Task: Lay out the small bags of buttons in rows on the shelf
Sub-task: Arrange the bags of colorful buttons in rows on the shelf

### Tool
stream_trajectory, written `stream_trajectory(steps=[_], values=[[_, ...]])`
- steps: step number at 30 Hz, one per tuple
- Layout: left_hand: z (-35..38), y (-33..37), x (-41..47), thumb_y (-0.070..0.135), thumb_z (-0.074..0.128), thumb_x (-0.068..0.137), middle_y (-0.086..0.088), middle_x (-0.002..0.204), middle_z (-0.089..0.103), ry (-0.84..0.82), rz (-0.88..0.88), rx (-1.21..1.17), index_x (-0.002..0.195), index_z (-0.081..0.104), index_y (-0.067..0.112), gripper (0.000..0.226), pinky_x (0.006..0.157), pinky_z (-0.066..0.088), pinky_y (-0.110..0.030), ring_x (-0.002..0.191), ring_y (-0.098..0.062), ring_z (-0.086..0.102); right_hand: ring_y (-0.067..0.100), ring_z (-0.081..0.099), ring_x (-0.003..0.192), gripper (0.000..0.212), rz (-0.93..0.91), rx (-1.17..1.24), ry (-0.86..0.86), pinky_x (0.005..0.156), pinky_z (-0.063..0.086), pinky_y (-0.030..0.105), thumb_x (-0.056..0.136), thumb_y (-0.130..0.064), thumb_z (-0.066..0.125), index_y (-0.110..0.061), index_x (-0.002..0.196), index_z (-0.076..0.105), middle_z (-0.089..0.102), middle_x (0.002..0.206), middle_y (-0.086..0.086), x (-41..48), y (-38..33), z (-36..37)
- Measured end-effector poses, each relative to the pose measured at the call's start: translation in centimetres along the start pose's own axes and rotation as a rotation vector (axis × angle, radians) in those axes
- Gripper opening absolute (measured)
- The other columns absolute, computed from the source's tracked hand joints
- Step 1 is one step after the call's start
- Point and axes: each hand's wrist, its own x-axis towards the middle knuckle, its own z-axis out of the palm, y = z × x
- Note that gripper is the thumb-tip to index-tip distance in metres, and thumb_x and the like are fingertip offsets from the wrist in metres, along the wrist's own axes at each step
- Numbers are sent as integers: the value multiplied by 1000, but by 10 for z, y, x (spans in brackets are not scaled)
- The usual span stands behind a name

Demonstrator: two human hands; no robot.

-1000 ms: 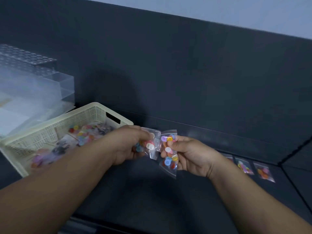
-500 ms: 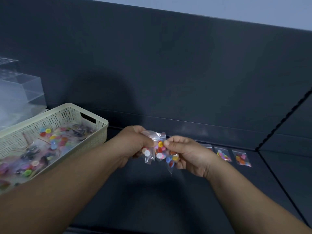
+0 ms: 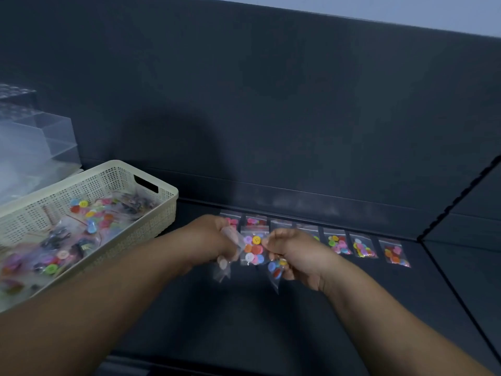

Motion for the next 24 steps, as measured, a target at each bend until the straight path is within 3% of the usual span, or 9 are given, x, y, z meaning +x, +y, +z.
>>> stream_trajectory(steps=[4, 8, 12, 15, 19, 24], values=[[-12, -18, 1, -8, 63, 72, -5, 69, 65, 55, -35, 95, 80, 65, 11, 21, 52, 44, -20, 60, -13, 59, 12, 40, 47, 13, 63, -325, 67, 40, 31, 16, 91, -17, 58, -12, 79, 59, 52, 63, 3, 7, 8, 14], [-19, -34, 2, -2, 63, 77, -5, 66, 63, 93, -98, 2, 82, 62, 11, 15, 48, 42, -18, 55, -13, 56, 16, 58, 65, 10, -178, -807, 255, 63, 47, 25, 89, -27, 59, -18, 86, 60, 64, 80, 1, 11, 17, 9], [-21, -41, 3, 1, 62, 83, 0, 58, 62, 130, -112, -212, 83, 61, 15, 13, 49, 40, -19, 51, -10, 55, 7, 55, 71, 6, -328, -897, 114, 61, 41, 20, 86, -33, 63, -37, 86, 58, 58, 77, -15, 7, 25, 13], [-23, -45, 2, 5, 62, 85, 1, 59, 63, 140, -121, -286, 88, 63, 15, 11, 52, 40, -19, 52, -10, 55, 0, 53, 72, 11, -363, -837, 91, 61, 39, 17, 85, -32, 65, -35, 95, 66, 57, 73, -18, 11, 30, 25], [-27, -51, -1, 6, 62, 86, 3, 59, 63, 152, -132, -288, 88, 62, 16, 10, 45, 40, -18, 48, -7, 56, 6, 59, 86, 21, -391, -801, 100, 71, 42, 21, 86, -35, 64, -33, 106, 66, 63, 88, -17, 21, 27, 43], [-34, -57, -4, 10, 65, 85, 1, 63, 65, 168, -132, -296, 96, 64, 13, 11, 46, 42, -18, 49, -7, 57, 9, 56, 84, 23, -425, -827, 144, 71, 42, 23, 86, -40, 63, -32, 108, 65, 60, 88, -15, 30, 20, 59]])
